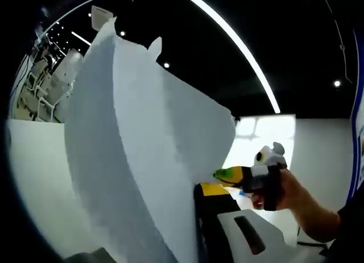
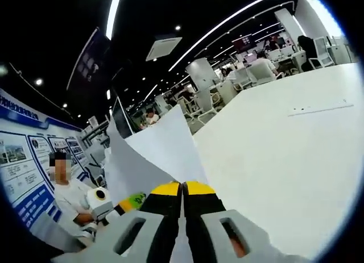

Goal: Organize the stack of printing papers by aligning and flattening the scattered papers on the table

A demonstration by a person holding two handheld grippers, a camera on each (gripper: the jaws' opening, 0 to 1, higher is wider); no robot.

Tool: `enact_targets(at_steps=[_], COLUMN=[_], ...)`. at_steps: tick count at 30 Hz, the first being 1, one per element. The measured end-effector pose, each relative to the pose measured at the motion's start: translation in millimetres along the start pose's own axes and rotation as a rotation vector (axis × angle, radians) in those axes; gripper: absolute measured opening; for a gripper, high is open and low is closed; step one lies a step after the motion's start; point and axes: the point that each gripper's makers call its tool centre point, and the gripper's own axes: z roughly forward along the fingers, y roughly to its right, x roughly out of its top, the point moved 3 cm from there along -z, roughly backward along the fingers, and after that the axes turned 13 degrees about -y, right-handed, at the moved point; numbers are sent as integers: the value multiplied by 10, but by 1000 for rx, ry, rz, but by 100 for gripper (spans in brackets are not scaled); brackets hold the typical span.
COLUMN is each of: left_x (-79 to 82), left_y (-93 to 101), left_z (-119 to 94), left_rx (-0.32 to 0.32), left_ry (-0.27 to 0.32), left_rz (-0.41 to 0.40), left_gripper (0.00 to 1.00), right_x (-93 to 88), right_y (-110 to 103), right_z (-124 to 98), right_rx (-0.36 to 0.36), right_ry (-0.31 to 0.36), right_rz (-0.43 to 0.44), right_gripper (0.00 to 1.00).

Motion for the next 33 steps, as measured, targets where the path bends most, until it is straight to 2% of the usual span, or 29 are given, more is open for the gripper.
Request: enact_targets(at_steps=[2, 3, 6, 9, 11, 14, 16, 19, 26, 27, 30, 32, 33], left_x=[-1, 3, 39, 103, 166, 186, 195, 203, 225, 249, 362, 446, 518], left_y=[7, 9, 26, 0, 3, -4, -8, -24, -30, 8, 134, 253, 319], left_z=[0, -4, -33, -82, -124, -162, -164, -146, -77, -50, 16, 71, 98], left_rx=[-4, -6, -29, -43, -78, -100, -105, -112, -131, -162, -217, -257, -265], left_ry=[0, 3, 29, 78, 128, 157, 166, 164, 140, 136, 128, 106, 111], left_rz=[-7, -9, -35, -81, -140, -184, -194, -185, -183, -209, -212, -180, -124], left_gripper=[8, 7, 7, 6, 6, 6, 6, 6, 6, 6, 6, 6, 6], right_x=[-21, -14, -25, -24, -49, -82, -95, -120, -130, -125, -86, -49, -10], right_y=[-20, -62, -128, -119, -134, -162, -163, -173, -162, -155, -149, -143, -133], right_z=[-21, -36, -102, -176, -233, -358, -426, -478, -550, -567, -621, -621, -655], right_rx=[14, 49, 129, 145, 155, 147, 124, 102, 127, 128, 147, 146, 150], right_ry=[-5, 6, 13, 22, 20, 28, 33, 20, -5, -3, 17, 35, 59], right_rz=[-15, -27, 17, 26, 22, -41, -75, -158, -200, -207, -220, -219, -225], right_gripper=[0, 0, 4, 5, 7, 15, 15, 18, 27, 28, 33, 40, 42])
